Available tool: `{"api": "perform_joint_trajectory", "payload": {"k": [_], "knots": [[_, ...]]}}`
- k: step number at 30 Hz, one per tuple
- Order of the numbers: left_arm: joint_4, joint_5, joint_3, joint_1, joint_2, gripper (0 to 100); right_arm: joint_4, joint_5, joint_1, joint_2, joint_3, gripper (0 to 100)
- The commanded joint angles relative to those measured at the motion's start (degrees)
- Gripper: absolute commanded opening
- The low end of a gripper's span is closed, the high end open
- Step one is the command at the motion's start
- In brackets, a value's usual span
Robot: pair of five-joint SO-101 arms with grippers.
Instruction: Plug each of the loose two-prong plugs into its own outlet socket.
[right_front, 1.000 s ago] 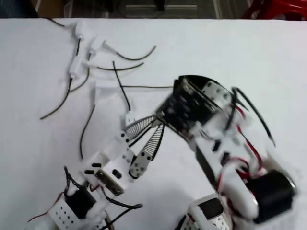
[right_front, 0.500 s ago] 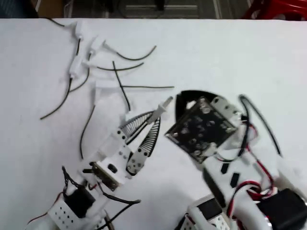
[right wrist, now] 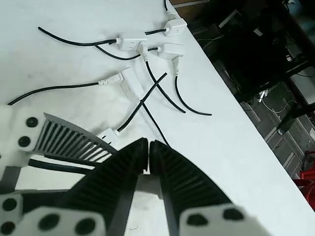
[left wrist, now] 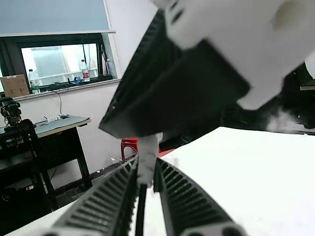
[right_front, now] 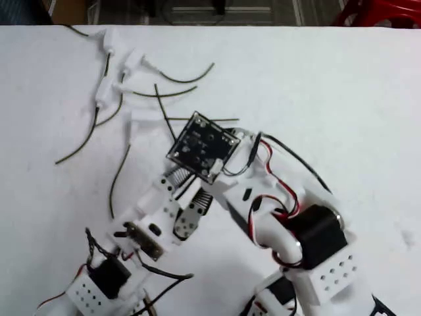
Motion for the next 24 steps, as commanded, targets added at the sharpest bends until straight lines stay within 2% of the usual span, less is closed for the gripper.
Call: {"api": "perform_joint_trajectory", "payload": {"k": [1, 7, 11, 16, 24], "knots": [[-0.3, 0.3, -0.3, -0.7, -1.0, 2, -2.6, -0.5, 3.5, 0.3, 3.5, 1.9], [-0.3, 0.4, -0.3, -0.7, -1.1, 2, -8.9, -0.5, 6.7, 0.3, 11.9, 1.9], [-0.3, 0.3, -0.3, -0.7, -1.1, 2, -10.0, -0.5, 6.5, 0.2, 11.3, 1.9], [-0.3, 0.3, -0.3, -0.7, -1.1, 2, -8.6, -0.5, 6.5, 0.2, 5.4, 1.9], [-0.4, 0.7, -0.4, -3.4, -1.1, 3, 0.9, -0.4, 6.5, 0.2, -11.6, 1.9]]}}
